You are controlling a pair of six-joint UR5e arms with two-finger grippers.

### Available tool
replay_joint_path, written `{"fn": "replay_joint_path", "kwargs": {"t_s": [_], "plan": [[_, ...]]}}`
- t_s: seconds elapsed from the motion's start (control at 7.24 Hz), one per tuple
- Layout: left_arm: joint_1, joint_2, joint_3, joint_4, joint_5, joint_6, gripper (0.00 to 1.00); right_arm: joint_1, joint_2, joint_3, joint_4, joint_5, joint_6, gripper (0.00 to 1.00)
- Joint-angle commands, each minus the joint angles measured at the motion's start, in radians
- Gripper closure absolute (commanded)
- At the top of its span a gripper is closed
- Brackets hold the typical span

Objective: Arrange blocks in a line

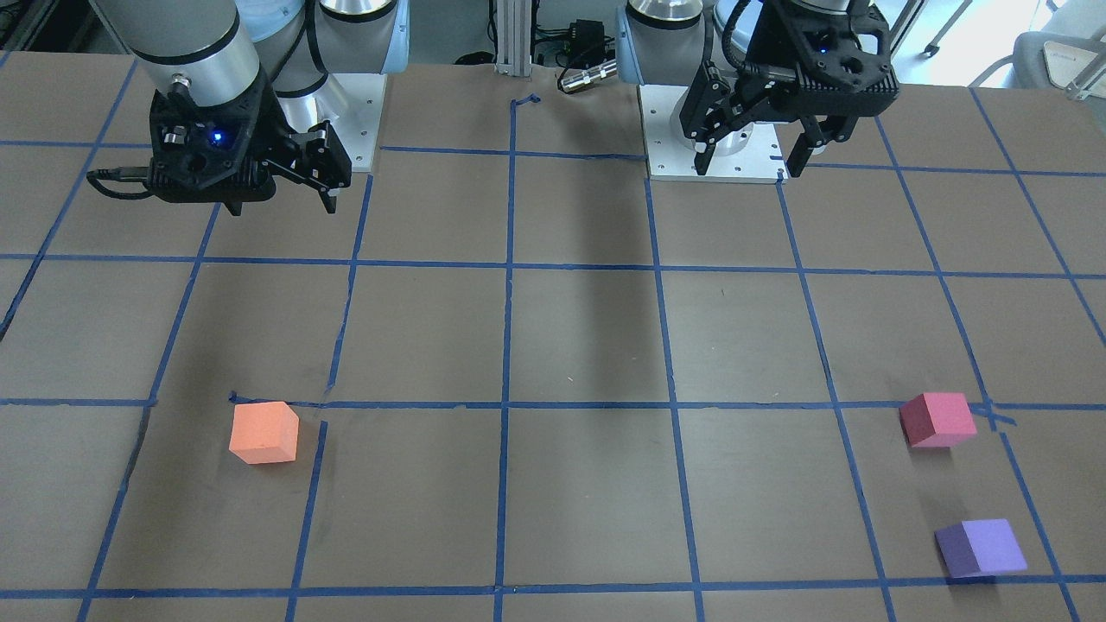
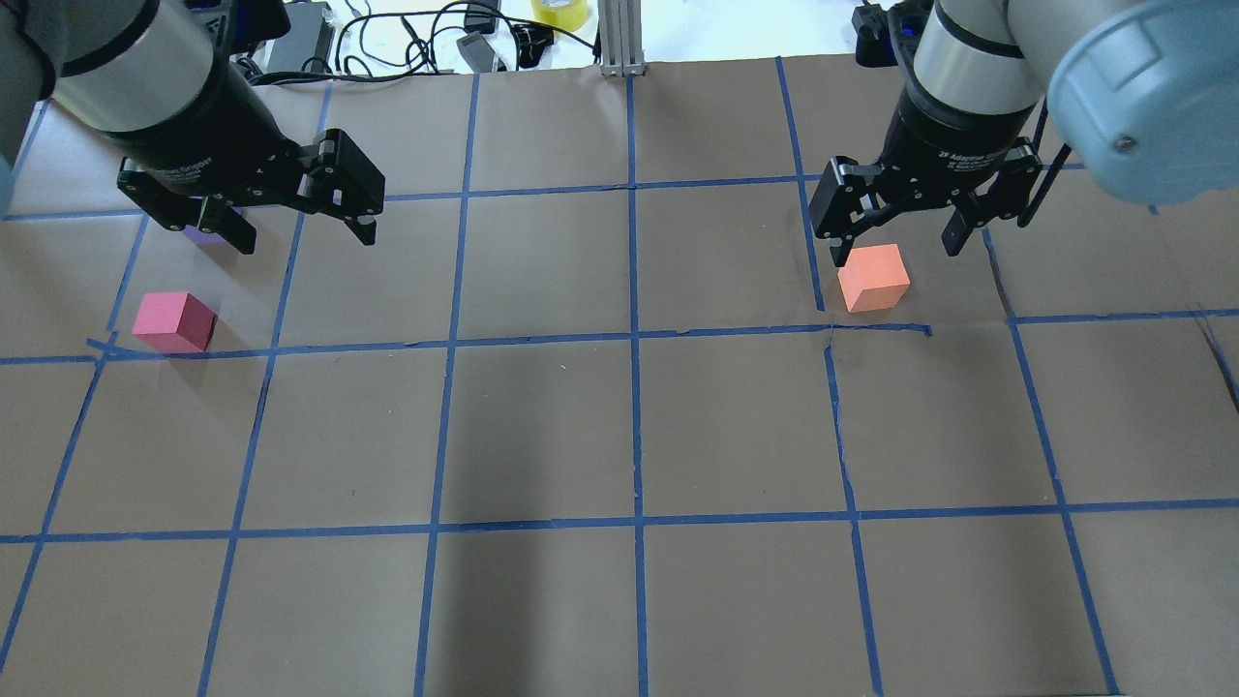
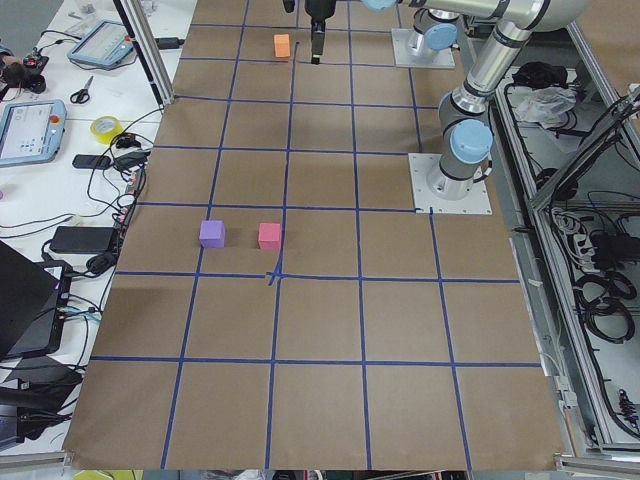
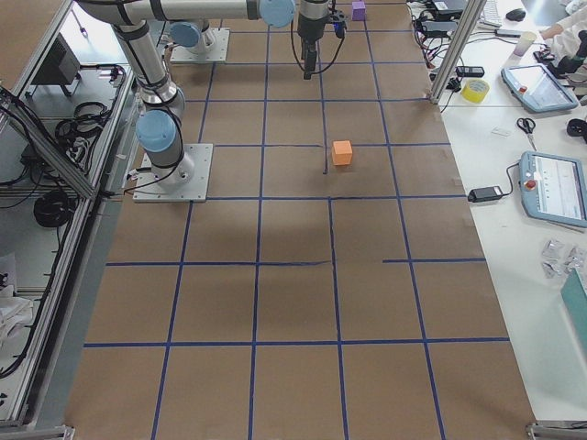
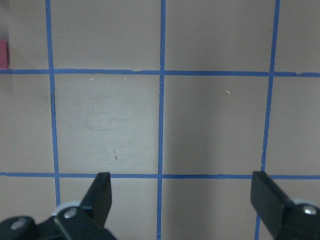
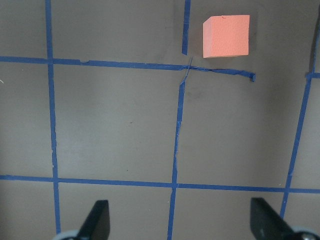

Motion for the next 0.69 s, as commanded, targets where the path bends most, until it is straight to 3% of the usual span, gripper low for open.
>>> {"fn": "replay_joint_path", "kwargs": {"t_s": [0.0,0.55], "plan": [[0.000,-0.001,-0.004,-0.001,-0.004,0.000,0.00,0.000,-0.002,-0.001,-0.005,-0.009,0.000,0.00],[0.000,-0.001,-0.007,-0.001,-0.002,-0.001,0.00,0.000,-0.020,-0.001,0.017,-0.014,0.000,0.00]]}}
